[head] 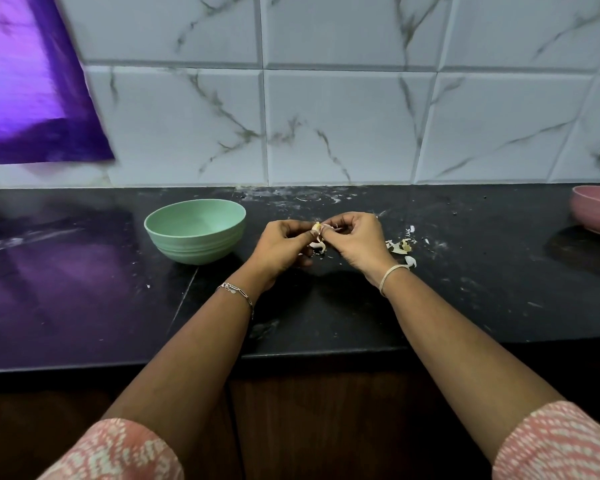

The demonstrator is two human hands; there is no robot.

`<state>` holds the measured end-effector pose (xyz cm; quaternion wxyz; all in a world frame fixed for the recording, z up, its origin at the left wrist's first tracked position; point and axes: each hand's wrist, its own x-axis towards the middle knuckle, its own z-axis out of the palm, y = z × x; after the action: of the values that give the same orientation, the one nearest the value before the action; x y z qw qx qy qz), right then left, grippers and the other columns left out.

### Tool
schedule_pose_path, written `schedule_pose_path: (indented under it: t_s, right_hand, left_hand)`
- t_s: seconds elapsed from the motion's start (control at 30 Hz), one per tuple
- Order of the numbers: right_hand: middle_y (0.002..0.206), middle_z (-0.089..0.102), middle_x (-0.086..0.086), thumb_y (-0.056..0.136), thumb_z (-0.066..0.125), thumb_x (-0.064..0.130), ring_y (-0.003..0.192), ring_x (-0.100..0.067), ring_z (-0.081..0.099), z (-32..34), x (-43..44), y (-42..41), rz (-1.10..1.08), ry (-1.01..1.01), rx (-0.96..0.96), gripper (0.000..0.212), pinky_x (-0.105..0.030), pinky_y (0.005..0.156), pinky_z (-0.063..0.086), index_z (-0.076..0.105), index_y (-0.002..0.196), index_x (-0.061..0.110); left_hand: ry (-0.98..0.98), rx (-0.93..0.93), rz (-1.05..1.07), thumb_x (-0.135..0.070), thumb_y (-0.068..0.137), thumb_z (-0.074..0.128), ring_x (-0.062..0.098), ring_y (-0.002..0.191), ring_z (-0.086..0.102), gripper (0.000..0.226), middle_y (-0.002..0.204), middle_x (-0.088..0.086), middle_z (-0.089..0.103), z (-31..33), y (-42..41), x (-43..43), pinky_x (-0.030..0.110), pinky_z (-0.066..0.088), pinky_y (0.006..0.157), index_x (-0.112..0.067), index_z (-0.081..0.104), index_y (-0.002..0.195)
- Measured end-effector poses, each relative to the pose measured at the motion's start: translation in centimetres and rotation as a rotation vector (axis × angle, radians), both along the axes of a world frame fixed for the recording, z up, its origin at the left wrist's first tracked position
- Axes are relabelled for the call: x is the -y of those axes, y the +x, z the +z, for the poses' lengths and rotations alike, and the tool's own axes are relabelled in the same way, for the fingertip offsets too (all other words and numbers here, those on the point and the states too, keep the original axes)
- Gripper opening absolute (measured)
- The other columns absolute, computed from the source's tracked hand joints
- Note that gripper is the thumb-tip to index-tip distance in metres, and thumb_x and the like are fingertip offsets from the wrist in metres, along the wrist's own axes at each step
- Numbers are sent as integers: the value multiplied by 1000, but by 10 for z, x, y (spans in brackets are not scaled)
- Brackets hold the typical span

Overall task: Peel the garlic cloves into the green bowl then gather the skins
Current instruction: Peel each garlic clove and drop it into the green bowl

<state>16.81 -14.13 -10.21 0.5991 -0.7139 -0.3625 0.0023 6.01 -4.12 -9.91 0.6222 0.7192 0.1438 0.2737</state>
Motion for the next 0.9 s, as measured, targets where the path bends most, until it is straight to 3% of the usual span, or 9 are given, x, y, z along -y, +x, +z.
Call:
schedule_pose_path:
  t_s: [0.27, 0.47, 0.6, 0.77, 0.9]
  right_hand:
    - [68, 72, 3, 73, 77, 19, 62, -8, 66, 1, 0, 0, -35, -8, 43, 4, -28, 64, 55, 73, 72, 18]
    - [67, 71, 4, 72, 76, 19, 61, -8, 65, 0, -1, 1, -47, 0, 26, 5, -34, 66, 57, 72, 70, 21]
    - [70, 72, 3, 77, 78, 20, 64, -8, 64, 2, 1, -2, -3, 21, 25, 10, -30, 67, 55, 71, 72, 24]
    - [82, 73, -10, 86, 71, 11, 72, -12, 62, 5, 2, -7, 82, 24, 5, 12, -32, 71, 53, 70, 78, 21]
    - [73, 69, 0, 84, 72, 14, 65, -8, 60, 5, 1, -7, 51, 9, 26, 8, -25, 64, 50, 70, 79, 19]
  left_hand:
    - [-94, -4, -46, -8, 93, 61, 4, 53, 52, 16, 79, 1, 64, 1, 1, -2, 23, 52, 52, -6, 68, 107]
    - [15, 27, -5, -8, 94, 60, 4, 54, 58, 14, 78, 1, 63, -2, 2, 1, 23, 53, 52, -11, 62, 107]
    - [52, 54, 20, -20, 91, 66, 5, 57, 60, 20, 84, 5, 65, -2, 2, 1, 26, 56, 53, -9, 61, 107]
    - [32, 81, 73, -21, 87, 70, 10, 57, 58, 21, 79, 6, 64, -2, 2, -1, 24, 54, 52, -7, 60, 100]
    - [78, 67, 105, -22, 90, 67, 11, 62, 60, 18, 85, 7, 64, -3, 4, -2, 23, 54, 51, -7, 62, 99]
